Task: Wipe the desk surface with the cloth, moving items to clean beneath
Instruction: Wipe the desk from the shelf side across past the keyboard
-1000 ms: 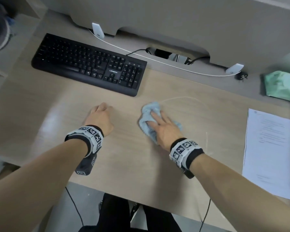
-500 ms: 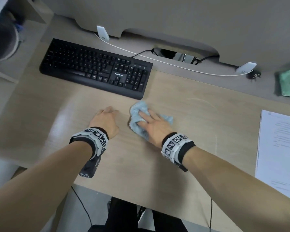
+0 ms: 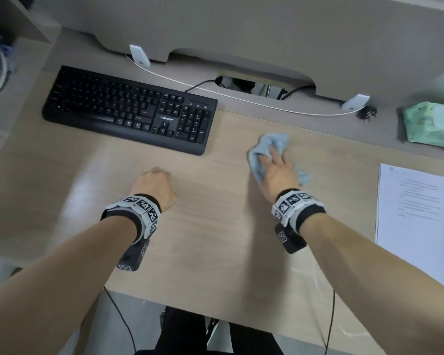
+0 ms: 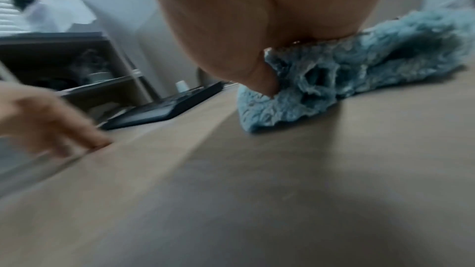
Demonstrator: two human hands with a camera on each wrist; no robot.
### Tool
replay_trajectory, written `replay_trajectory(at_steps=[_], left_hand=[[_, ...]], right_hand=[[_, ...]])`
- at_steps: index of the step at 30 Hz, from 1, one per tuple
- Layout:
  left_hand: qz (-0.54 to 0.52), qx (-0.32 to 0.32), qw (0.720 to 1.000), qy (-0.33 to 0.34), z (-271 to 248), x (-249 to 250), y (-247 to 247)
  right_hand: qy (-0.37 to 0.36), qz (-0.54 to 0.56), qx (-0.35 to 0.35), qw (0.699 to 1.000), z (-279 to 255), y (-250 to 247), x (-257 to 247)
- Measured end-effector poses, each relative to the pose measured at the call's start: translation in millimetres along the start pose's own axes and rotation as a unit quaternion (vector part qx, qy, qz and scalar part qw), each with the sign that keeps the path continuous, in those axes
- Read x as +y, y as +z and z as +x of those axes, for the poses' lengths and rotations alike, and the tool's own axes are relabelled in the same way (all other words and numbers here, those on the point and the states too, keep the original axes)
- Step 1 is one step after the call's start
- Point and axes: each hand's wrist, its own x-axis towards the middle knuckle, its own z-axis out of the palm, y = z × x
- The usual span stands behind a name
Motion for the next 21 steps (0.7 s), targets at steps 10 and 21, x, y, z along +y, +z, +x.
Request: replay_trajectory(at_steps=[10, 21], left_hand=[[-0.009, -0.002, 1.0, -0.005, 0.2, -2.7, 1.3], [0.033, -0.017, 0.998, 0.051, 3.3, -22.2, -4.4]], right_hand=[[0.126, 0.087, 0.061, 0.986, -36.8, -6.4, 90.5], [-0.05, -0.017, -0.006, 0.999, -41.6, 24.9, -45.0]])
